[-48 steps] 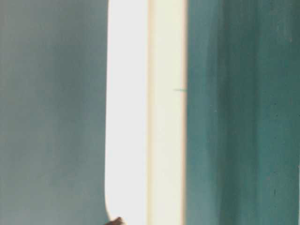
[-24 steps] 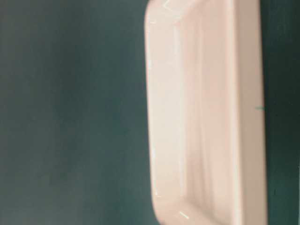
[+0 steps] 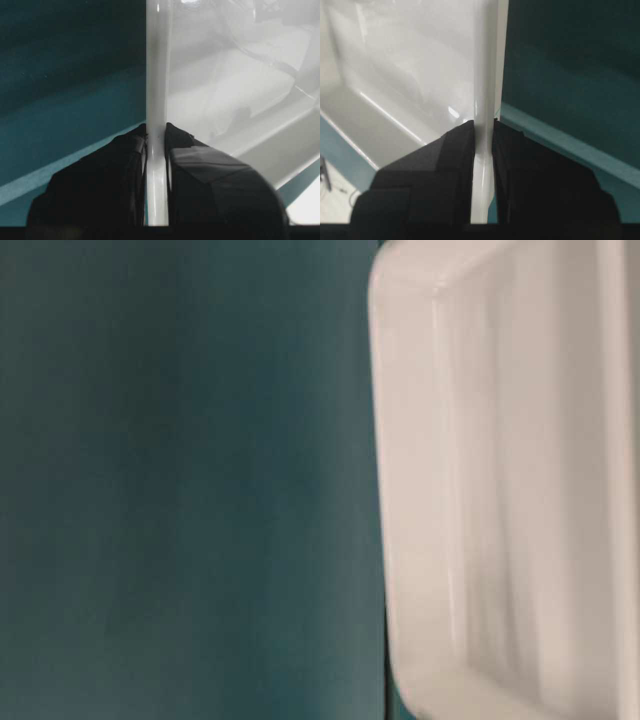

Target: Lift the white case with both hands.

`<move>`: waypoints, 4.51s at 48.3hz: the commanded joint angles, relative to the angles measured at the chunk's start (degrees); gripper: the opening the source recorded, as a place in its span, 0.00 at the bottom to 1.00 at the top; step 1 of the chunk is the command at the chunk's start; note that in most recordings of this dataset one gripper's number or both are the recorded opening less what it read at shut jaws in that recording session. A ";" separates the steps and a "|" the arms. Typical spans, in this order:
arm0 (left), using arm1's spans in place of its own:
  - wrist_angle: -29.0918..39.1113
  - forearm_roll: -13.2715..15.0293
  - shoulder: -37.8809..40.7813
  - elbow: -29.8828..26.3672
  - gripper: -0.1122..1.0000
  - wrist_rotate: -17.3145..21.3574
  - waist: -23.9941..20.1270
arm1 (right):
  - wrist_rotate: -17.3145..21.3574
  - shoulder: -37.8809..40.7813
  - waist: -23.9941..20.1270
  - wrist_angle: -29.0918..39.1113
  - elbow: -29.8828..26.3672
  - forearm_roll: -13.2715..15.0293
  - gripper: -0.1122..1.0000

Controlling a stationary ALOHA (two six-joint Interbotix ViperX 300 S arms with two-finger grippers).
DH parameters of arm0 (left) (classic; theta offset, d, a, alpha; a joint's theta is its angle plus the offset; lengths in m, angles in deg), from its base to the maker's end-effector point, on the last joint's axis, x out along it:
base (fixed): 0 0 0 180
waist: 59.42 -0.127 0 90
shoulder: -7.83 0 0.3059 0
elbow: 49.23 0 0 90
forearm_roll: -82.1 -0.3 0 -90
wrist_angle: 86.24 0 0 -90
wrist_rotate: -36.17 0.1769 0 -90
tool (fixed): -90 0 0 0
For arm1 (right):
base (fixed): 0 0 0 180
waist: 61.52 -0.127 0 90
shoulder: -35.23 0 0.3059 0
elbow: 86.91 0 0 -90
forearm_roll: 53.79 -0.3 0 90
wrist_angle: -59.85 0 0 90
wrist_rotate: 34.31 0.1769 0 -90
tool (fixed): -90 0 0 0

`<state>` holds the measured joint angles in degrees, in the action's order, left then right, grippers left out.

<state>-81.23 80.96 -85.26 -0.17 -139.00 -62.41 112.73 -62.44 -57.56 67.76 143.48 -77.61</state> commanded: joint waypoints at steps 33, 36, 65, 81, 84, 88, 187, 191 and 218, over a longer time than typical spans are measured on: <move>-0.35 -0.18 5.89 2.99 0.14 0.18 -0.35 | -0.18 11.34 -2.02 -4.57 3.25 -2.64 0.19; -0.26 -0.18 6.15 2.99 0.14 0.09 -0.44 | -0.18 12.13 -2.02 -4.75 2.90 -2.64 0.19; -2.37 -0.35 7.73 2.72 0.14 0.62 -0.44 | 1.76 12.30 -2.11 -4.13 1.85 -3.16 0.19; -4.83 -0.18 8.00 2.55 0.34 1.14 -0.35 | 2.11 10.55 -2.11 -4.13 1.58 -3.16 0.69; -5.62 -0.18 8.00 2.55 0.49 1.05 -0.35 | 2.46 9.67 -2.11 -4.39 1.58 -3.16 0.81; -5.89 -0.35 7.91 2.20 0.72 1.05 -0.35 | 3.34 8.53 -1.93 -5.01 1.49 -3.16 0.90; 1.85 -0.18 -45.79 -4.48 0.95 56.51 -0.26 | -34.63 -48.96 3.87 3.25 -6.94 31.03 0.91; 1.93 -0.18 -47.99 -4.92 0.95 59.41 -0.26 | -37.35 -50.10 3.78 2.02 -7.47 31.03 0.91; 2.02 -0.35 -50.27 -5.45 0.94 63.63 -0.26 | -38.14 -51.59 3.69 2.55 -7.38 30.76 0.91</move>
<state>-78.94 80.87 -137.12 -4.56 -75.45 -62.76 74.68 -115.00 -53.87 70.48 136.62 -46.76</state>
